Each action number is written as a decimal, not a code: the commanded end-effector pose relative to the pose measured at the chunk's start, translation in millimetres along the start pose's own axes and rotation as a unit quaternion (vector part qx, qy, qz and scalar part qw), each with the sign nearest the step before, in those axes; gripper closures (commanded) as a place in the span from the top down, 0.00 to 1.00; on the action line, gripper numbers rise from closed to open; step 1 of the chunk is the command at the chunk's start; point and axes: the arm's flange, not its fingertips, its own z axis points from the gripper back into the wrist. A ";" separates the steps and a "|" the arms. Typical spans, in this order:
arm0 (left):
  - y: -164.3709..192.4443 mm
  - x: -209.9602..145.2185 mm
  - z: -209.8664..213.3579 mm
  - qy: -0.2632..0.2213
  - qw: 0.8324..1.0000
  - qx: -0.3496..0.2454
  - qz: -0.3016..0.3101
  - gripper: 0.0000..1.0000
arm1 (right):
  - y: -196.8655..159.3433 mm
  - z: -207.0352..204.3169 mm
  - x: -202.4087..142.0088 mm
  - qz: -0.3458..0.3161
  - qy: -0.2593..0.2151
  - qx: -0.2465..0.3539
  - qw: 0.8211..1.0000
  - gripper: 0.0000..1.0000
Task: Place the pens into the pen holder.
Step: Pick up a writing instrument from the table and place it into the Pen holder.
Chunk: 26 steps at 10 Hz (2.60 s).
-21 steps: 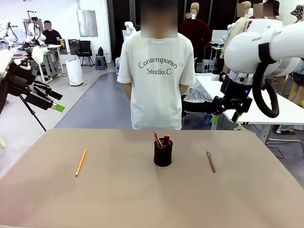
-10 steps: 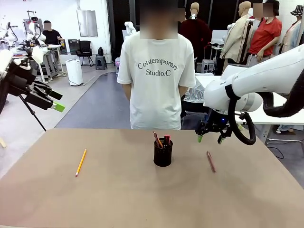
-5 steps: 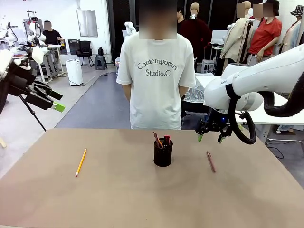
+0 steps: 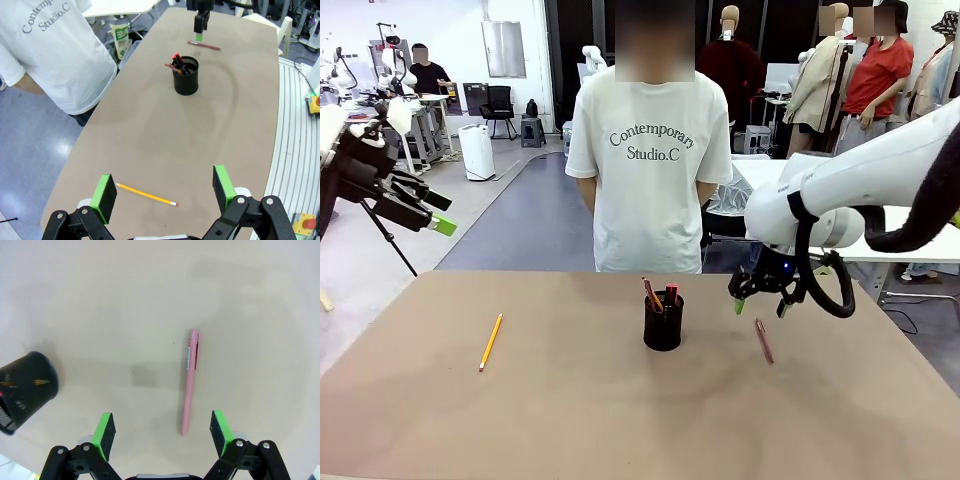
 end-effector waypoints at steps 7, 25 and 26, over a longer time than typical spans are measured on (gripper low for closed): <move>1.1 -0.4 2.0 0.001 1.000 -0.001 0.002 1.00 | 8.8 -41.5 26.5 -0.044 -0.015 -0.054 0.997 1.00; 1.1 -0.4 2.0 0.001 1.000 -0.001 0.002 1.00 | -10.4 -51.9 49.7 0.007 0.044 -0.062 0.997 0.00; 1.1 -0.4 2.0 0.001 1.000 -0.001 0.002 1.00 | -8.6 -50.4 50.7 0.012 0.044 -0.071 0.996 0.00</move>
